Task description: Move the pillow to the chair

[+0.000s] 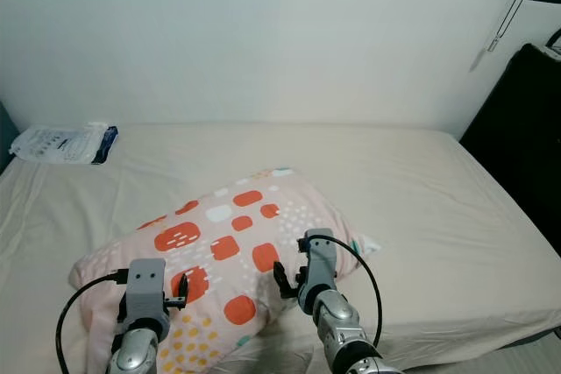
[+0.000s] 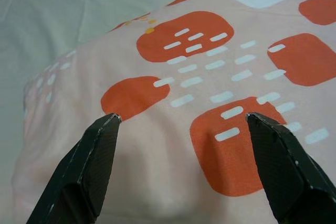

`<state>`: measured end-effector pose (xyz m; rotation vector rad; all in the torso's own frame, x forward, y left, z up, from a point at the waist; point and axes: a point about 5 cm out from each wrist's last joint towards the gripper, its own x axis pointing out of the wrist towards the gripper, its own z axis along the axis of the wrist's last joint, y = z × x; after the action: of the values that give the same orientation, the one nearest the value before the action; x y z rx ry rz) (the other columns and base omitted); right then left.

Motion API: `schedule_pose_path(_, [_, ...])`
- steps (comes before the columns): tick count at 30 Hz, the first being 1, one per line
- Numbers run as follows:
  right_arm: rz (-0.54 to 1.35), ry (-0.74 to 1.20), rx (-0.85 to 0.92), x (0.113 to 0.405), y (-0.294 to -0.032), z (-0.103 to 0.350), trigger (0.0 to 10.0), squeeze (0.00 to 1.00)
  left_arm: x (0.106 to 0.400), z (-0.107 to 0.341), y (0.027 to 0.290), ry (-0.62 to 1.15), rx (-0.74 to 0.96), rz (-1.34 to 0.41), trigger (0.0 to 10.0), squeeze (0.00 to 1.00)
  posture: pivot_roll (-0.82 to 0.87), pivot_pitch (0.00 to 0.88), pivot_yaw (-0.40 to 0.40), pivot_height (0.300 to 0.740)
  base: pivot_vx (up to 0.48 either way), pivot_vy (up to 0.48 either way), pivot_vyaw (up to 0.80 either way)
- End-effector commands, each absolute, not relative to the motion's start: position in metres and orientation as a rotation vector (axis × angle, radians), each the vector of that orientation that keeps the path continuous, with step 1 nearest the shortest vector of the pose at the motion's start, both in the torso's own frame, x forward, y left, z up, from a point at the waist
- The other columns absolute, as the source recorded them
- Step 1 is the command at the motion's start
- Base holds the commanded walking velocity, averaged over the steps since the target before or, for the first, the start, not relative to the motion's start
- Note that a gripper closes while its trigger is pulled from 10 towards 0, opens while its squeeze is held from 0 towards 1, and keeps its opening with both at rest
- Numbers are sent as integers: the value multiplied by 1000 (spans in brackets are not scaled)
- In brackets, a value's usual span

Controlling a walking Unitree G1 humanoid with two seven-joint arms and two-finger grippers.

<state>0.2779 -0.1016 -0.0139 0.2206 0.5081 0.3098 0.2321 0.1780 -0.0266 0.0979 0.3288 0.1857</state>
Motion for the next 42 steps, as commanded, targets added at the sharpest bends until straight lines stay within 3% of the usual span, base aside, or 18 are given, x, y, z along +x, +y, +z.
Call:
schedule_pose_path(1, [298,524,253,278,-104,-15,10000,0,230,-29,177,341,104,191,10000,0,126,0,-116,740,0,0,0])
schedule_pose_path(4, [240,527,267,278,-110,-16,10000,0,230,-28,176,337,101,185,10000,0,126,0,-116,740,0,0,0])
schedule_pose_path(26, [313,532,166,271,-114,-20,10000,0,234,-28,171,348,98,180,10000,0,115,0,-107,740,0,0,0])
schedule_pose_path(42, [287,527,54,277,-120,-17,10000,0,240,-23,189,349,103,230,10000,0,118,0,-98,740,0,0,0])
